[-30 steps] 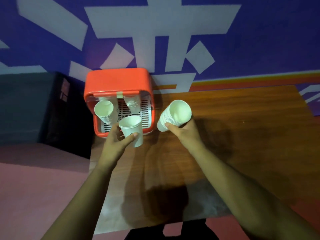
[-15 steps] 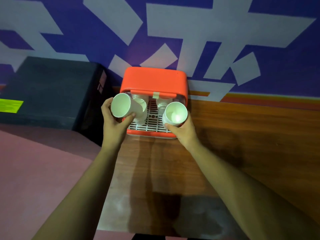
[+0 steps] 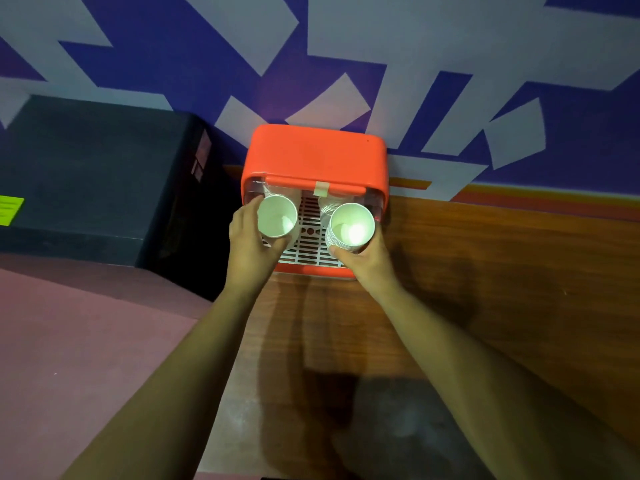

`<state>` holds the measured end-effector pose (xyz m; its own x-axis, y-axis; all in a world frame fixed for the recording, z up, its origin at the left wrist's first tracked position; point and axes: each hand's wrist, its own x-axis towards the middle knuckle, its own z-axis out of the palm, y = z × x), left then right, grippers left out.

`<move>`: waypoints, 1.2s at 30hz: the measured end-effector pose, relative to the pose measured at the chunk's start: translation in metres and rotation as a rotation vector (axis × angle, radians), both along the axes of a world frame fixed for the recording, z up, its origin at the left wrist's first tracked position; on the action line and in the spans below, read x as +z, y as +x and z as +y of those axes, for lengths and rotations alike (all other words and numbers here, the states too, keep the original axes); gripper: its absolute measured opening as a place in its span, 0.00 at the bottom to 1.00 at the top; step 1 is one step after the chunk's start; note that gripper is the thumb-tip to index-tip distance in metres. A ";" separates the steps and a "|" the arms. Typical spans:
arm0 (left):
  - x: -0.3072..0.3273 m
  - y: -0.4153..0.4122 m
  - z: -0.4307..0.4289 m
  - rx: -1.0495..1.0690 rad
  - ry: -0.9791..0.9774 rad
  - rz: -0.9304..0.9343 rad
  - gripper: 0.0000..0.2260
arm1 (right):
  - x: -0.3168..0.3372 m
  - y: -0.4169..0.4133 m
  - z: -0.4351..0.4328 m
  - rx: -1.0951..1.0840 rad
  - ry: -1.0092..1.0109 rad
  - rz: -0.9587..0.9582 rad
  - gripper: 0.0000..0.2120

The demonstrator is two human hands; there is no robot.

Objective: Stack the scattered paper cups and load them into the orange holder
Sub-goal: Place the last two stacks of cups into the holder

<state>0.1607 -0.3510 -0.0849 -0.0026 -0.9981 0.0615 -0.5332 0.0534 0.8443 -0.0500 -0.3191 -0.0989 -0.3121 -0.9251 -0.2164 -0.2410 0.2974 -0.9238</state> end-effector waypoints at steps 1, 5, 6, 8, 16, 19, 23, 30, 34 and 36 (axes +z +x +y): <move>-0.003 0.001 -0.001 -0.022 0.027 -0.017 0.35 | -0.003 0.001 -0.002 0.002 0.010 0.009 0.41; -0.016 0.004 -0.007 -0.070 0.074 0.012 0.39 | -0.014 0.003 -0.008 0.006 0.039 0.024 0.42; -0.018 0.006 -0.010 -0.074 0.084 0.030 0.40 | -0.017 0.004 -0.009 0.005 0.043 0.022 0.42; -0.020 0.009 -0.011 -0.098 0.092 0.070 0.42 | -0.019 0.005 -0.008 -0.008 0.049 0.013 0.41; -0.048 0.007 -0.016 -0.048 0.172 0.144 0.42 | -0.026 0.013 -0.026 -0.001 0.045 0.025 0.39; -0.062 0.006 -0.021 -0.051 0.193 0.129 0.40 | -0.036 0.014 -0.028 0.013 0.065 0.067 0.41; -0.062 0.003 -0.026 -0.078 0.233 0.146 0.39 | -0.034 0.016 -0.030 -0.001 0.029 0.074 0.39; -0.061 0.001 -0.034 -0.087 0.249 0.159 0.39 | -0.033 0.016 -0.032 -0.007 0.028 0.095 0.40; -0.063 0.002 -0.030 -0.078 0.230 0.178 0.39 | -0.034 0.017 -0.032 -0.013 0.031 0.093 0.40; -0.063 0.001 -0.031 -0.086 0.231 0.171 0.39 | -0.034 0.017 -0.033 -0.015 0.037 0.088 0.40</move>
<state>0.1615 -0.3818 -0.1475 -0.0968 -0.9823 -0.1603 -0.3843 -0.1117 0.9164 -0.0330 -0.3516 -0.1328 -0.3451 -0.9121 -0.2215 -0.3159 0.3351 -0.8877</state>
